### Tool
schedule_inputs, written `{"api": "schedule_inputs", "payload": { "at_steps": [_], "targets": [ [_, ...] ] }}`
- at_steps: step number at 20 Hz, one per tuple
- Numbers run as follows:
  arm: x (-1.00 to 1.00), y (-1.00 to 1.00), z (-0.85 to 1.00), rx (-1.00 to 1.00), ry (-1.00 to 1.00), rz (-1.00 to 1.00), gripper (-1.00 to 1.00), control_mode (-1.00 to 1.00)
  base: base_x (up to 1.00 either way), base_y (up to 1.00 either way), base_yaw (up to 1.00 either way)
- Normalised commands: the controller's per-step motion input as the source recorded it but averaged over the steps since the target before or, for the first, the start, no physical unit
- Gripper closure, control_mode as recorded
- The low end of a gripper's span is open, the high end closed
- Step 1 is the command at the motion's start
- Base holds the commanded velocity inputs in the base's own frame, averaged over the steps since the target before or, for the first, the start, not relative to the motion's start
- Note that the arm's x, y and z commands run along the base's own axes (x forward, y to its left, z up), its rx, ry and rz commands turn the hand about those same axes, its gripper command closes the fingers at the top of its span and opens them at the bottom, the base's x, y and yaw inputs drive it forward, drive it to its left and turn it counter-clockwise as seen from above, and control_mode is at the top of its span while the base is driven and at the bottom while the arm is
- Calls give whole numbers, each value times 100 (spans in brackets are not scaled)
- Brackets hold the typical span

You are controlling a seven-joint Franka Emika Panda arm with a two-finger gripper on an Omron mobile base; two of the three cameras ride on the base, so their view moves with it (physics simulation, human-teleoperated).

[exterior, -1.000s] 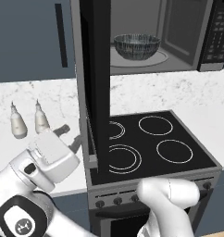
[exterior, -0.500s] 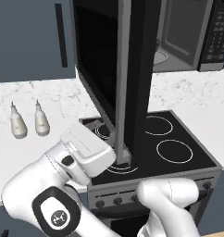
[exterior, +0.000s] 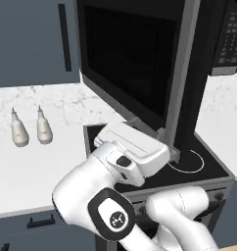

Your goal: Open the microwave, place the bowl with waffle inside the microwave, then close the microwave door and turn it on.

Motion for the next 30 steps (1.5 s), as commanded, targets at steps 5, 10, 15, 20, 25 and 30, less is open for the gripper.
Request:
{"api": "schedule_inputs", "payload": {
  "at_steps": [5, 10, 15, 20, 25, 30],
  "targets": [
    [2, -72, 21, 6, -4, 17, -100, -100, 0, 0, 0],
    [28, -52, 17, 9, 0, 22, -100, -100, 0, 0, 0],
    [27, -44, 18, 7, 0, 18, -100, -100, 0, 0, 0],
    [45, -35, 3, 8, 5, 21, -100, -100, 0, 0, 0],
    [62, -25, 0, 8, 11, 20, -100, -100, 0, 0, 0],
    [68, -19, 0, 6, 13, 19, -100, -100, 0, 0, 0]
  ]
}}
